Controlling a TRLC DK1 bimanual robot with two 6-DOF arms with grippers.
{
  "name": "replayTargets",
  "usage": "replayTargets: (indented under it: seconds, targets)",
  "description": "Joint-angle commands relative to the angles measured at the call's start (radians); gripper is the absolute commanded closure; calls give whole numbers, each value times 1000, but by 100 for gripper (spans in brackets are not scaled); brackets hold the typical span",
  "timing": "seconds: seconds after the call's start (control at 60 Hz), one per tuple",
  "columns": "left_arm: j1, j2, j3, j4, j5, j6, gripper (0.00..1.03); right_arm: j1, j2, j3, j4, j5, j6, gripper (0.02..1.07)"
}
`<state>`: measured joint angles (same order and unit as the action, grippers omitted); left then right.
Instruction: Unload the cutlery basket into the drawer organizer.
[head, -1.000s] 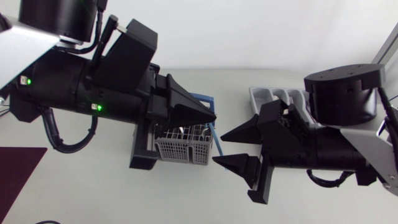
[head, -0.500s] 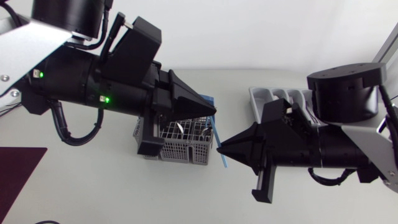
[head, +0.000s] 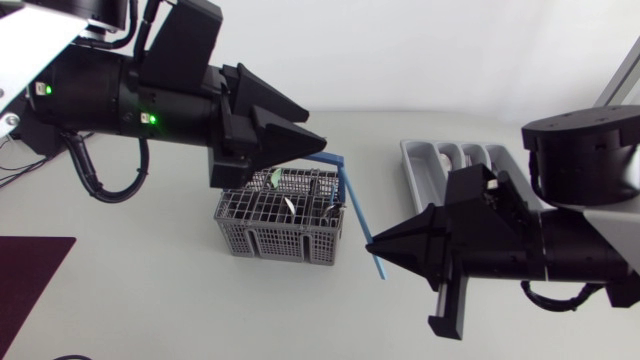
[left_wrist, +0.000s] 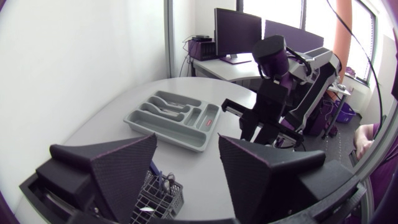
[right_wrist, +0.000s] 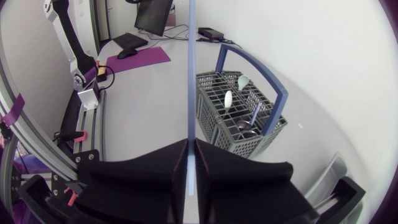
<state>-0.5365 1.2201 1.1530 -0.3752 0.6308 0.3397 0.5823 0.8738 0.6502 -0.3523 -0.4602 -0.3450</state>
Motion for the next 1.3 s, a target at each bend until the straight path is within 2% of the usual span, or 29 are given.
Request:
replayTargets:
  seconds: [0.0,0.167,0.333,0.383,0.467,0.667,0.767,1.05,1.283]
  targets:
    - [41,-33,28,7,3,9,9,-44,-39,-26,-36,3,-23,101]
    - [130,-83,-30,5,0,165,7,-187,-76,-38,-68,3,-26,101]
    - [121,-102,-101,-45,-59,390,7,-343,-2,-40,-31,14,-6,101]
    - [109,-99,-119,-57,-85,447,7,-384,44,-32,-4,23,12,101]
    - [41,-100,-174,-64,-194,561,7,-424,120,-11,35,48,46,101]
    - [-40,-82,-231,-80,-335,739,7,-486,320,66,88,138,124,101]
    - [-63,-62,-246,-79,-385,808,7,-496,410,104,96,169,156,101]
    - [-79,16,-226,-70,-454,926,7,-527,643,232,116,281,238,101]
    - [-94,108,-174,-76,-522,1009,7,-567,818,336,88,293,264,101]
